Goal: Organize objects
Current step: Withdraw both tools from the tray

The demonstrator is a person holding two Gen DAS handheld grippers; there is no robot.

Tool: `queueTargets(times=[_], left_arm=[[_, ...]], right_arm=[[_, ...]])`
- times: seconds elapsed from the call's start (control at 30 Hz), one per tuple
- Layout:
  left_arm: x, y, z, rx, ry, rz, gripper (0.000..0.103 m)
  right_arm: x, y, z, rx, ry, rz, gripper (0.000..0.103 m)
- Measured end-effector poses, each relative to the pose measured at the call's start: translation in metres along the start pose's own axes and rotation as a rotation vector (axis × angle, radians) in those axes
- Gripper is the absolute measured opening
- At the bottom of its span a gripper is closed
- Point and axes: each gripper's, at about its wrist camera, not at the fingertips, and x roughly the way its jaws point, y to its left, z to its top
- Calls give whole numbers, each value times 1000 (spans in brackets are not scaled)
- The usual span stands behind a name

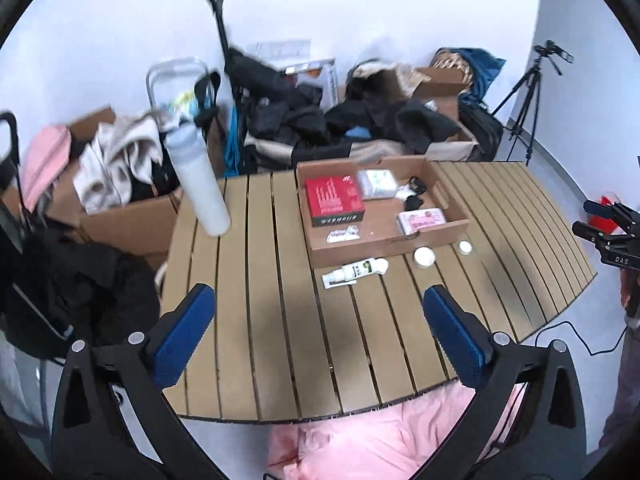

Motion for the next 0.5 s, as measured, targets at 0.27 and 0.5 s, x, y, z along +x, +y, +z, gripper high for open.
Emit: queueTargets(times=[0.27, 0.5], left_arm=[[-72, -9, 5, -15, -95, -71, 103], [-82, -6, 10, -52, -157, -67, 103]], right_arm=[[-98, -8, -20, -29, -130, -40, 79], [-145, -5, -26, -27, -233, -45, 81]])
